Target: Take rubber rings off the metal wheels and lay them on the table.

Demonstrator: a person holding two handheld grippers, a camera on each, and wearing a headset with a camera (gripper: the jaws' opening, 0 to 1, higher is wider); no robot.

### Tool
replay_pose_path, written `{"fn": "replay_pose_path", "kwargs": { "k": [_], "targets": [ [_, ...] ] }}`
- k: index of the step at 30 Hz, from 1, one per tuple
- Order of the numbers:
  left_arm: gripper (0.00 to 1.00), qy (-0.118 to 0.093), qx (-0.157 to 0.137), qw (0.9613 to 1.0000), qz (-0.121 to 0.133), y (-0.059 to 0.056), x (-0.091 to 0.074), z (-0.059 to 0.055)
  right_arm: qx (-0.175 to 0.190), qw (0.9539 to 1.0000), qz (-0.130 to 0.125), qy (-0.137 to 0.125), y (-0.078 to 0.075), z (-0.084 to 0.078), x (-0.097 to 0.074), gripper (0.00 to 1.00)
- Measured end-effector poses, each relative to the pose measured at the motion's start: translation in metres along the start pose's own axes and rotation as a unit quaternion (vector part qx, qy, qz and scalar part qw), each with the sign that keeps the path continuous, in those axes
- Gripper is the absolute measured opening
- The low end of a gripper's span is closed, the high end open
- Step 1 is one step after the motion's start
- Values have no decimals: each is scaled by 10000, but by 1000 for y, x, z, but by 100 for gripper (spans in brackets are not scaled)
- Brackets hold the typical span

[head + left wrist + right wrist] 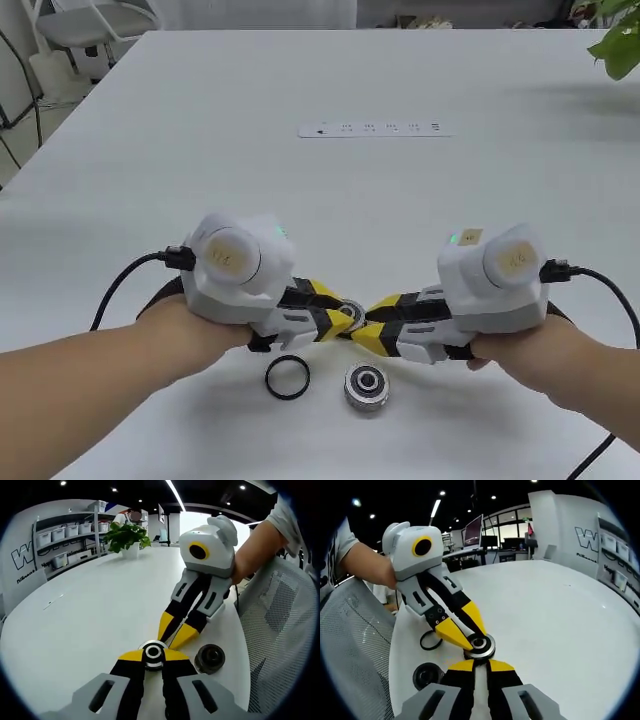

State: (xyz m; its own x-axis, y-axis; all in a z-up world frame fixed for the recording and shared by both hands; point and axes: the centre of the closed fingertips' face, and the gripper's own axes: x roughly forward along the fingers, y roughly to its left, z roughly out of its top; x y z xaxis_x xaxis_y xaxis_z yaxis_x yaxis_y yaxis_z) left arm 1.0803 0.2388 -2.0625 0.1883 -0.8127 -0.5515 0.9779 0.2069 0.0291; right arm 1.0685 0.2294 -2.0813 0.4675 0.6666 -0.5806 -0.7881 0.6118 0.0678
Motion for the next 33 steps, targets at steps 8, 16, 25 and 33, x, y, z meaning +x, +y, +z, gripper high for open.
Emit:
{"fn": "replay_pose_path", "kwargs": {
  "k": [8,16,25,33],
  "targets": [
    [7,5,23,10000,12,0,0,0,194,9998,6,-38,0,1,0,0],
    [7,-7,52,10000,49,-1,0,0,458,9989,-64,-108,-5,2,-3,0],
    [7,63,50,9999,129,-1,0,0,810,9962,-129,-280,-10,8,-5,0],
    [7,102,41,9998,183,-1,0,0,1065,9934,-136,-405,-10,14,-5,0]
  ]
}}
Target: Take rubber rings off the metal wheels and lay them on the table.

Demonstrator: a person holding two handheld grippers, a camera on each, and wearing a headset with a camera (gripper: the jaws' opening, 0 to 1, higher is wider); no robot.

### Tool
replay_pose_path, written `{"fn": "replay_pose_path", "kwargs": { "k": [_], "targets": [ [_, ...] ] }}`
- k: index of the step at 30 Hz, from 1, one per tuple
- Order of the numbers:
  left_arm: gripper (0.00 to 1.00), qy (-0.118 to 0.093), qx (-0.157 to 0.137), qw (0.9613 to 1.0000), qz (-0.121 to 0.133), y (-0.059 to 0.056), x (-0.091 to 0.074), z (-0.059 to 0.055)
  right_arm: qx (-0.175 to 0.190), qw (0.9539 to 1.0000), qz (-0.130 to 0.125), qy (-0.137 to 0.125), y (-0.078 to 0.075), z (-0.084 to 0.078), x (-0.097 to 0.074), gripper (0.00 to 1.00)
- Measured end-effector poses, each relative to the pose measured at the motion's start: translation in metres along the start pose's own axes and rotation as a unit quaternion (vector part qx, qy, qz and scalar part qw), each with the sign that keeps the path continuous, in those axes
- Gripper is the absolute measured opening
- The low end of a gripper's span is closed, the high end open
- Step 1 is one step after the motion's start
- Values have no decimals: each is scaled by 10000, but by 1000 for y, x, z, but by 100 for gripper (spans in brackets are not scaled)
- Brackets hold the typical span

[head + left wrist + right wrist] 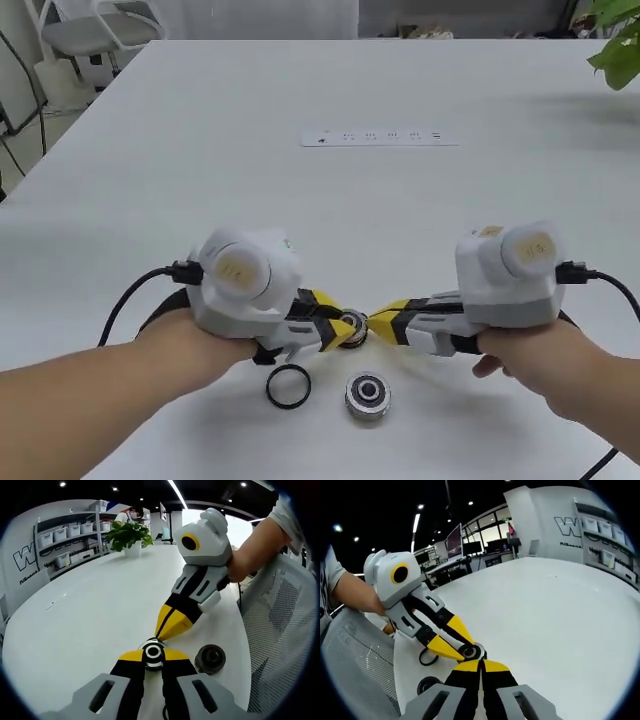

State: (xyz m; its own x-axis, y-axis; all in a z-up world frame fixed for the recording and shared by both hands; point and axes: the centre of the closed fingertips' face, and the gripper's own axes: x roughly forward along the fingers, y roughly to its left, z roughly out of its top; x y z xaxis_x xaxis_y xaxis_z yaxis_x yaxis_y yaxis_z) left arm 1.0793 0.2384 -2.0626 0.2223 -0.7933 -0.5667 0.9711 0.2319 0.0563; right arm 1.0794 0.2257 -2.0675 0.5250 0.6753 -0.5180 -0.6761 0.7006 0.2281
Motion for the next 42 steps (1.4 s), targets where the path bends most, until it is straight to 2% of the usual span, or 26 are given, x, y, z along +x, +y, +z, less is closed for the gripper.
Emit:
{"fn": "replay_pose_path", "kwargs": {
  "k": [6,7,8,13,17,29,42],
  "targets": [
    [7,-17,-33,10000,14,0,0,0,231,9997,51,-73,1,2,1,0],
    [7,-13,-38,10000,19,0,0,0,442,9990,58,-100,1,2,0,0],
    [7,-11,-37,10000,21,0,0,0,450,9989,69,-108,1,2,0,0],
    [7,-1,-26,10000,21,1,0,-1,94,9999,49,-59,5,3,1,0],
    [7,4,-19,10000,21,1,0,-1,153,9998,83,-81,4,3,0,0],
    [7,32,-28,10000,48,1,0,0,-186,9998,101,-40,6,4,1,0],
    [7,51,-47,10000,61,1,0,-1,-384,9991,154,-42,12,6,3,0]
  ]
}}
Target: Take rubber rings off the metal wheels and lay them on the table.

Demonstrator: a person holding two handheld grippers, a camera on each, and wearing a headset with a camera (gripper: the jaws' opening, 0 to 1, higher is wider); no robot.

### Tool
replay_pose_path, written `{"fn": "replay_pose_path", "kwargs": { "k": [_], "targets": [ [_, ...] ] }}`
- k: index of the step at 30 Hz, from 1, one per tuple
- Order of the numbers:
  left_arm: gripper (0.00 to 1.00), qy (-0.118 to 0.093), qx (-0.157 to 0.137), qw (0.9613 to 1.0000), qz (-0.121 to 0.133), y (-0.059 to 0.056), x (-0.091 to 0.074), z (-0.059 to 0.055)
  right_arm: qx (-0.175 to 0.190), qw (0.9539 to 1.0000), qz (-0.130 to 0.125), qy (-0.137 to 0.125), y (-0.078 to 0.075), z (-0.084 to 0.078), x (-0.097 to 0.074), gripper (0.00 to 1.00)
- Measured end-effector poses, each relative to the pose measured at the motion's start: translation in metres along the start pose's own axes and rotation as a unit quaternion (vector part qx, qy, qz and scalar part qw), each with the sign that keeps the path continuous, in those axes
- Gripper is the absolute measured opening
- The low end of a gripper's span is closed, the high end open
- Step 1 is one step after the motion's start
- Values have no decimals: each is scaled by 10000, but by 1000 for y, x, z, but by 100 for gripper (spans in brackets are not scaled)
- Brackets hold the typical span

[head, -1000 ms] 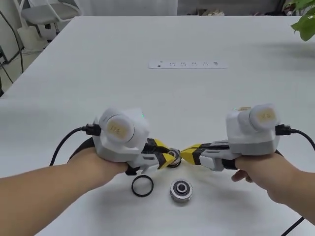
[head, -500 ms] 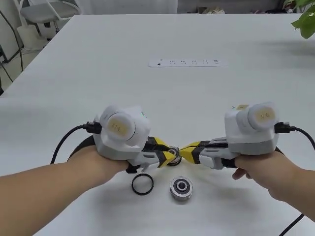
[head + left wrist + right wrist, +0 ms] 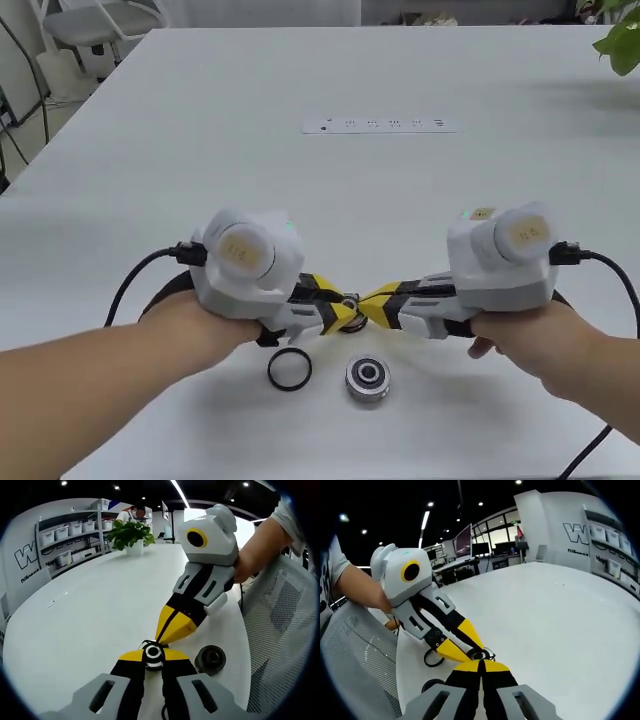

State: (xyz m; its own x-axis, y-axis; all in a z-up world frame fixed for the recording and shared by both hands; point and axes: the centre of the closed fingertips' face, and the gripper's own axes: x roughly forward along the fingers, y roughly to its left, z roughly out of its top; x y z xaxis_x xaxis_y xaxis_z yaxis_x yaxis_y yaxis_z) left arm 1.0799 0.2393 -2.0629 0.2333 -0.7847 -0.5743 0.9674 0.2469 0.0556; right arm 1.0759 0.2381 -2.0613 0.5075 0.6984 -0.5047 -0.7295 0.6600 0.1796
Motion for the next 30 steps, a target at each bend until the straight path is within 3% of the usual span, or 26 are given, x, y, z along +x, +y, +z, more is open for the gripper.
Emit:
{"fn": "replay_pose_path", "kwargs": {
  "k": [15,25,30],
  "targets": [
    [7,27,13,10000,38,-1,0,0,-195,9997,100,-132,10,10,1,0],
    [7,-15,-60,10000,26,-1,0,0,-82,9999,-15,-132,4,10,-5,0],
    [7,24,40,10000,45,-2,1,1,-11,9999,-26,-130,2,10,-7,0]
  ]
}}
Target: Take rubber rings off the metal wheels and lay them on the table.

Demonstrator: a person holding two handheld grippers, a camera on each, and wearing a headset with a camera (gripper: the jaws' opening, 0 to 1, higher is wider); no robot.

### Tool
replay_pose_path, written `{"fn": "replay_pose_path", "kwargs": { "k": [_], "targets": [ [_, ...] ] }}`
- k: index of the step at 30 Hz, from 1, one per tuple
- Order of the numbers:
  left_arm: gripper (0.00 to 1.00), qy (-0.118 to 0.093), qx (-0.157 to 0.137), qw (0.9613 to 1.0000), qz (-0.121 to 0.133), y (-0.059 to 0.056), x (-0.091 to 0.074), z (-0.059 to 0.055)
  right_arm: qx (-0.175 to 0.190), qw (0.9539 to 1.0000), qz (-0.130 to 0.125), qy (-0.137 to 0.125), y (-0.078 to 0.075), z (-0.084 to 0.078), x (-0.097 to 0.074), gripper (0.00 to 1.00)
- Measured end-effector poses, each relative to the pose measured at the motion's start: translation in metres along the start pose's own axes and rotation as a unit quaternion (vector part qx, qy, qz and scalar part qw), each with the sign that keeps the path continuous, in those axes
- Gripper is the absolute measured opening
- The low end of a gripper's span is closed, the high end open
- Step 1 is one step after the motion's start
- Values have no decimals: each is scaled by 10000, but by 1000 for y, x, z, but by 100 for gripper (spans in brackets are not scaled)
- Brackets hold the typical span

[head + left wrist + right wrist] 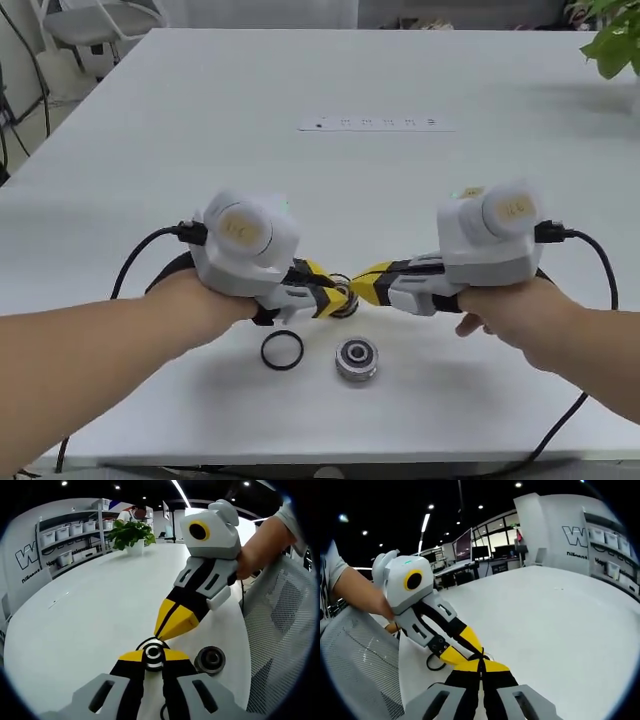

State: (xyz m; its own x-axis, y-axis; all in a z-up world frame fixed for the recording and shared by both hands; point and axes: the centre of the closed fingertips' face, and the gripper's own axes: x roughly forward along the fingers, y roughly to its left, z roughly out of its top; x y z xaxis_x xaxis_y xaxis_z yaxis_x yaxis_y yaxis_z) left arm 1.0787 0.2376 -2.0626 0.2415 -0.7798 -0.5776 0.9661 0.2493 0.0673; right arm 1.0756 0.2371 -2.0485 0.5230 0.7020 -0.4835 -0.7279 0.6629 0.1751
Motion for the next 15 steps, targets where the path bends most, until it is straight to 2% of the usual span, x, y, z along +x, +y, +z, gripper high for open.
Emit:
{"fn": "replay_pose_path", "kwargs": {
  "k": [6,12,15],
  "targets": [
    [9,135,188,9997,-88,-2,-2,2,47,10000,72,-8,5,2,0,0],
    [11,74,194,9996,-201,-5,-11,6,115,9999,67,-56,5,4,-4,0],
    [15,-88,119,9996,-253,-6,-20,17,218,9996,67,-161,3,10,-6,0]
  ]
}}
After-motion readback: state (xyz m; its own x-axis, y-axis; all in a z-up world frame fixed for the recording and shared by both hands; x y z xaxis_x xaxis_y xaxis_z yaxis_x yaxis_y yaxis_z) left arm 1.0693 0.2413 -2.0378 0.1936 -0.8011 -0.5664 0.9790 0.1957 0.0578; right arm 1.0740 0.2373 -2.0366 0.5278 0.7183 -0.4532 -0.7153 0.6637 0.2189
